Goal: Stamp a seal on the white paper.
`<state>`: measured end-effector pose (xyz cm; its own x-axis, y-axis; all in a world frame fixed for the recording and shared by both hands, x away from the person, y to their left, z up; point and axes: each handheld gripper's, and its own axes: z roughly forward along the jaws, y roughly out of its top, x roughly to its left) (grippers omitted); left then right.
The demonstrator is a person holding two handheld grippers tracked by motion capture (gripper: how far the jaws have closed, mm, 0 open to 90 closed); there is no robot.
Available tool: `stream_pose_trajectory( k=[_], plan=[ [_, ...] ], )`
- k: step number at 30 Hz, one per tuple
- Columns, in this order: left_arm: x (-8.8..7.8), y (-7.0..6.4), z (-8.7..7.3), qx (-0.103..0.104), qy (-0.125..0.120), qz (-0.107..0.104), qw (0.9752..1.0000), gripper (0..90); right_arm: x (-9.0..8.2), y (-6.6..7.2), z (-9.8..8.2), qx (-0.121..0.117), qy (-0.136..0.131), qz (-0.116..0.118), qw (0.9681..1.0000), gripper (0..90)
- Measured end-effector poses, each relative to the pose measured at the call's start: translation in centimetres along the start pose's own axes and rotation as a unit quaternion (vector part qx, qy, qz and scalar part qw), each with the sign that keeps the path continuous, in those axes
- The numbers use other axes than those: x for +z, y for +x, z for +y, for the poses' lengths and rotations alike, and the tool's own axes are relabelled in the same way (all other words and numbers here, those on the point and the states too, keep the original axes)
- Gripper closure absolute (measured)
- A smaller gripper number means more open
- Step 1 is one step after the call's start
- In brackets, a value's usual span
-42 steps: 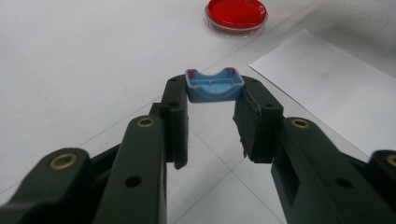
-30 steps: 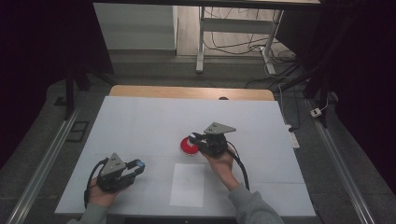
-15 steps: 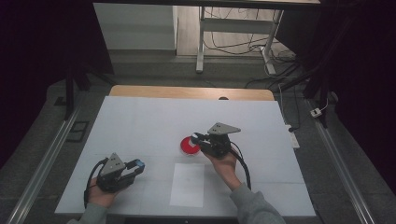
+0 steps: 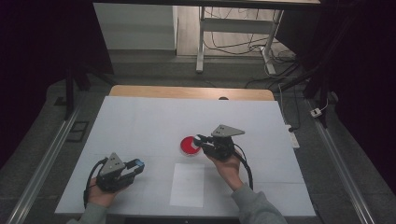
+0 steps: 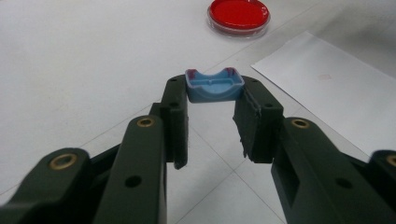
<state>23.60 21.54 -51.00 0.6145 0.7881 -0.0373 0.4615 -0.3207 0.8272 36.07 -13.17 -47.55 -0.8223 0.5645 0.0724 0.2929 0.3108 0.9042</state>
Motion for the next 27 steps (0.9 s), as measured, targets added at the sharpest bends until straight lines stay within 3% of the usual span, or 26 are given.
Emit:
stream_pose_trajectory(
  k=[27],
  plan=[
    [0.2,0.2,0.0,0.001,0.001,-0.006,1.0000,65.8,-2.9,0.1,-0.7,0.013,-0.010,0.010,0.9998,75.2]
  ],
)
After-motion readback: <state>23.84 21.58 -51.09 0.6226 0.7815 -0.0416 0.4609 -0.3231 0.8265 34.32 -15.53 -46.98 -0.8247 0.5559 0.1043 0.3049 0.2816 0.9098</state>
